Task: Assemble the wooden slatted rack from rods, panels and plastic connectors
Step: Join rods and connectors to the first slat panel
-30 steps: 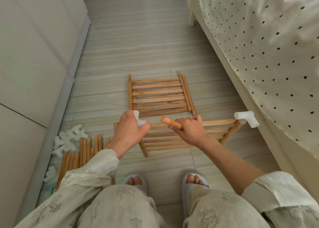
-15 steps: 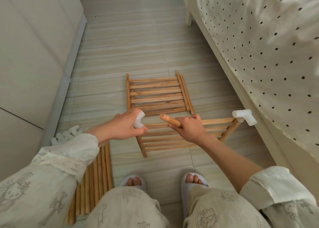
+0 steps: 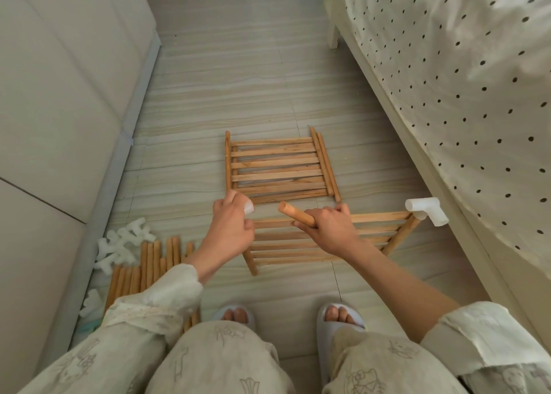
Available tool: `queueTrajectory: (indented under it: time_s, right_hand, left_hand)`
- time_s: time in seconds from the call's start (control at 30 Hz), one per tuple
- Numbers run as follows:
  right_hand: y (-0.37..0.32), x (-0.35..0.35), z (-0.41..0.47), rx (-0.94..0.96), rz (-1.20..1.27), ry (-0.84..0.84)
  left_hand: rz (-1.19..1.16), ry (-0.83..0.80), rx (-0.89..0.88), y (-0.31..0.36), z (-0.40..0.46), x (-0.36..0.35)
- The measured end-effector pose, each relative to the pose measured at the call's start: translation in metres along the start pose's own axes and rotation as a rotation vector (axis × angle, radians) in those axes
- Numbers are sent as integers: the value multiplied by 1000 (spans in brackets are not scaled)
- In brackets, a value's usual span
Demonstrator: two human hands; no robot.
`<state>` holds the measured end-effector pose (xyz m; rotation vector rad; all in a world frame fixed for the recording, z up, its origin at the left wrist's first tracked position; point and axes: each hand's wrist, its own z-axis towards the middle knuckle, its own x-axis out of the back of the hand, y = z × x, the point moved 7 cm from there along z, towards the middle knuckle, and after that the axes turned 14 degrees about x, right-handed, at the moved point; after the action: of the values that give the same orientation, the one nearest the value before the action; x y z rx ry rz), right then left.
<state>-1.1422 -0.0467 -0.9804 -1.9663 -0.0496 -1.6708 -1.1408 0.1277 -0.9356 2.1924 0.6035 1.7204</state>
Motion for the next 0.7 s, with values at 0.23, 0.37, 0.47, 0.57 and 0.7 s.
queueTrajectory:
  time_s: [0.23, 0.37, 0.47, 0.57, 0.7]
  right_hand:
    - [-2, 2, -2, 14, 9, 9]
    - [-2, 2, -2, 6, 6, 5]
    - [-1, 3, 1, -7, 12, -9]
    - [-1, 2, 2, -15, -7, -12]
    - [0, 1, -1, -16, -28, 0]
  left_hand:
    - [143, -162, -309, -1, 0, -2]
    - [188, -115, -318, 1, 0, 0]
    - [291, -19, -246, 2, 0, 4]
    - [342, 95, -137, 2, -1, 7]
    - [223, 183, -21, -2, -7, 8]
